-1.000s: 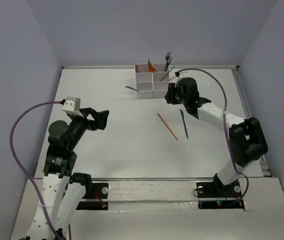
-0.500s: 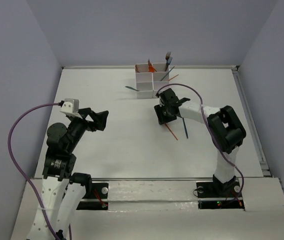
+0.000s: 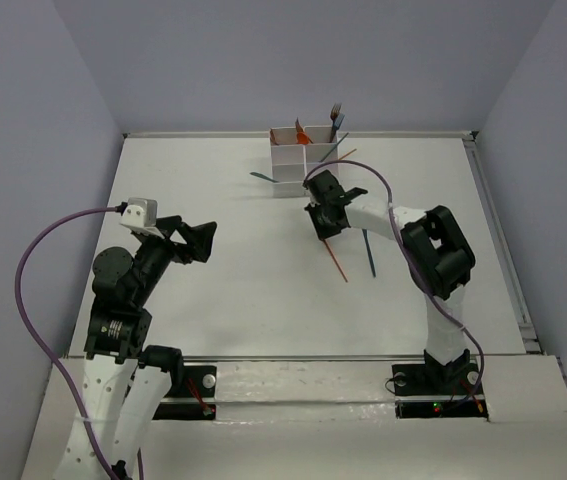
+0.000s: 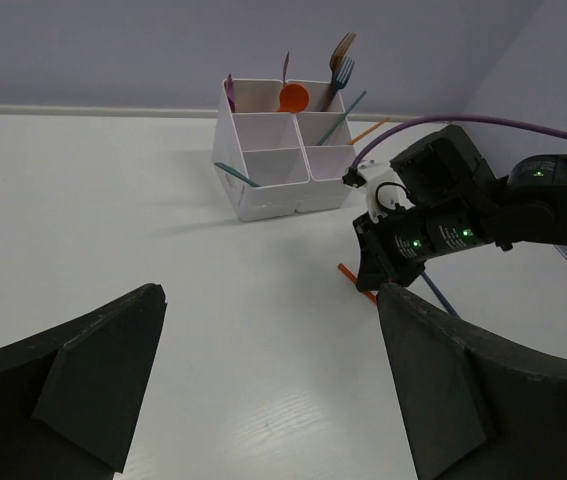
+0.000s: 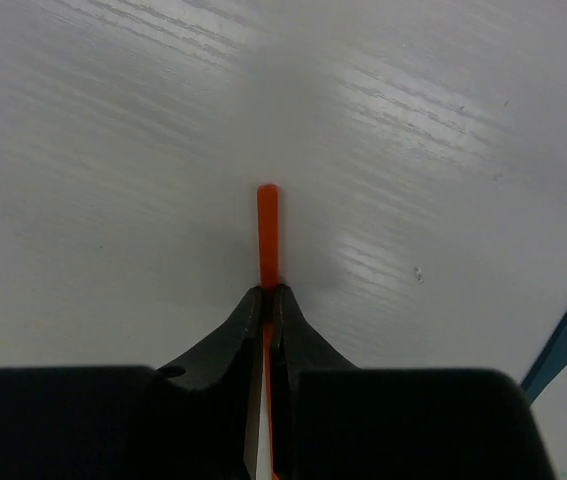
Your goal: Sort the eating utensils into containers
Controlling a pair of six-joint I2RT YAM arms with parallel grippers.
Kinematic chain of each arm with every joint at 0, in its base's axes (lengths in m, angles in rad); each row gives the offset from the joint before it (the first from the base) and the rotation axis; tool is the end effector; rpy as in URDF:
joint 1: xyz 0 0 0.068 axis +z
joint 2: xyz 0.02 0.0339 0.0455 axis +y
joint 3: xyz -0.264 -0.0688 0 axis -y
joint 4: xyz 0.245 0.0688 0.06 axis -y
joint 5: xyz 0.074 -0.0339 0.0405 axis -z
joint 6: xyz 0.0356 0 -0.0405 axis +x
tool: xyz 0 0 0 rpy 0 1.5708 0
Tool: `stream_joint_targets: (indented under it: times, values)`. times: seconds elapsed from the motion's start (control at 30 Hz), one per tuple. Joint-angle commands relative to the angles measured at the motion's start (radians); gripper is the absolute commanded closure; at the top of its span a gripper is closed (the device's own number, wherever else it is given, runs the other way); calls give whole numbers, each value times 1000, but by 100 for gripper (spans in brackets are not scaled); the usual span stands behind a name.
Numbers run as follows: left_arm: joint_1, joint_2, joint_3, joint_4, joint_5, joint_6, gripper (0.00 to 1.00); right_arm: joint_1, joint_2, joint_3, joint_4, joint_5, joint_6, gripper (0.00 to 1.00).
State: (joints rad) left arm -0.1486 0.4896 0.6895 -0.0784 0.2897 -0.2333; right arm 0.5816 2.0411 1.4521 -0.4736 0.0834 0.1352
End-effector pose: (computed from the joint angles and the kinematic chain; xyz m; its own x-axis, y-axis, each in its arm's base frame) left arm 0.1197 -0.0282 0.3582 0.0190 -0.2269 -0.9737 0.4386 0.8771 -0.1958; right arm 0.3609 0.2337 0.1670 -0.7926 -0.3603 -0.4920 -0.4105 0.9118 -0.0065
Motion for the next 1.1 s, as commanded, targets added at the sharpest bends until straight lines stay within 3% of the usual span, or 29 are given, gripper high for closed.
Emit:
stream_joint_targets:
  times: [0.0,0.1,0.2,0.23,0.33,0.5,0.63,0.77,1.07]
  values:
    - [4,-5,18,48,26,0,1,14,-1,13,50,24,10,93]
    - [4,0,18,49,29,2,1,14,-96,8,131,56,29,93]
    - [4,6,18,49,29,3,1,4,-195,-21,360,85,40,93]
    - [4,9,18,49,29,3,1,4,-217,-32,362,96,41,93]
    - [4,20,19,51,34,3,1,-41,-248,-38,640,122,47,93]
    - [4,32,19,49,34,3,1,-91,-216,-27,1014,168,41,93]
    - [4,44,21,49,34,8,1,-117,-107,53,1183,193,3,93]
    - [4,58,22,49,34,9,1,-146,19,192,1216,213,-26,93]
    - [14,89,24,52,45,9,1,-192,149,317,1276,216,0,93]
